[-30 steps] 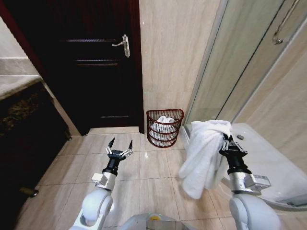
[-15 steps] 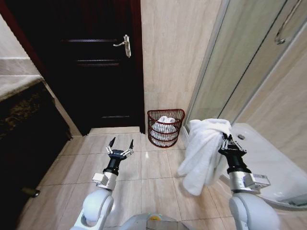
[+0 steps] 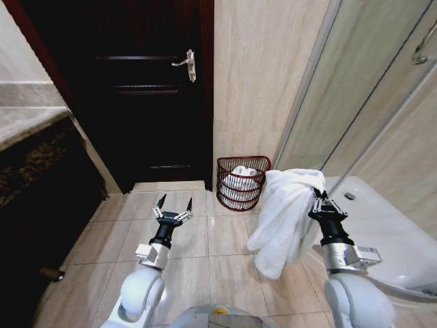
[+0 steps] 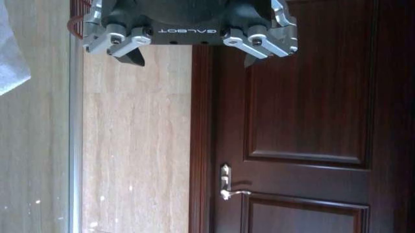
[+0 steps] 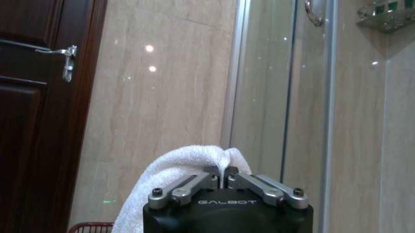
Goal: Discard the used towel into the hamper.
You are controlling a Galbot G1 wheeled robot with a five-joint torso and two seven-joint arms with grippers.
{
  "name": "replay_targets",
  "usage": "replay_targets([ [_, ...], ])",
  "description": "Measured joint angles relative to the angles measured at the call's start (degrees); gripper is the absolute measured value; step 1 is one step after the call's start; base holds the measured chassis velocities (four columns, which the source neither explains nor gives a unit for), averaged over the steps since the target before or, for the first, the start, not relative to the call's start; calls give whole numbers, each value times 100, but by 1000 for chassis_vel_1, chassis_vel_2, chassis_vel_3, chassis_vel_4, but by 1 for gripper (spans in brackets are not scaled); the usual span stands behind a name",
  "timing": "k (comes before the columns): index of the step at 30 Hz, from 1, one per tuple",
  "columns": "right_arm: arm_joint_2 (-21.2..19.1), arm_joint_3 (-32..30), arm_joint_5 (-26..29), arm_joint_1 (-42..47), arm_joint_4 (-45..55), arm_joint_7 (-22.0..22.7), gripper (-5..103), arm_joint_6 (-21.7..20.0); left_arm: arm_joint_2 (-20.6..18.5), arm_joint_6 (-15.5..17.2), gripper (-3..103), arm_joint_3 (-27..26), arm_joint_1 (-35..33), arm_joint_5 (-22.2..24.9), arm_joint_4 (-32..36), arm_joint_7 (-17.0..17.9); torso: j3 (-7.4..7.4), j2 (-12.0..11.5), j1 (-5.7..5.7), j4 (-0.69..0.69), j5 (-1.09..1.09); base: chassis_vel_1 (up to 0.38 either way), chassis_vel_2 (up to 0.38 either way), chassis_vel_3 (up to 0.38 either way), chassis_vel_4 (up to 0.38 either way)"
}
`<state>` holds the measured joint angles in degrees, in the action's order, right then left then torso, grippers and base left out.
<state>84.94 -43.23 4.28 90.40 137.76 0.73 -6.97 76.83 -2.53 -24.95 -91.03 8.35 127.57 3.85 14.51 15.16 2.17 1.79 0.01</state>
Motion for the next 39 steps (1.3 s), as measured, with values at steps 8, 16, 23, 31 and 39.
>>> replay_targets([
  [8, -28, -84, 105, 5, -101, -78, 3, 145, -7, -45, 100, -27, -32, 6, -35, 12, 0, 1, 0, 1, -1, 28, 30, -49, -53],
  [16, -3, -89, 182, 38, -155, -88, 3, 280, 7, -38, 100, -19, -45, -5, 17, 10, 0, 2, -1, 1, 0, -24, 3, 18, -11],
  [23, -7, -105, 210, 54, -156, -94, 3, 302, 9, -39, 100, -34, -79, -10, 53, 3, 0, 2, 0, 0, -1, -123, 137, 113, -114],
  [31, -12, -124, 188, 64, -154, -140, 3, 385, 27, -51, 100, -20, -82, -20, 61, -1, 1, 1, 1, 0, -1, -169, 168, 163, -170],
  [39, -14, -123, 178, 60, -157, -142, 3, 389, 34, -55, 100, -15, -71, -23, 43, -6, 1, 2, 1, 1, 0, -102, 136, 115, -125],
])
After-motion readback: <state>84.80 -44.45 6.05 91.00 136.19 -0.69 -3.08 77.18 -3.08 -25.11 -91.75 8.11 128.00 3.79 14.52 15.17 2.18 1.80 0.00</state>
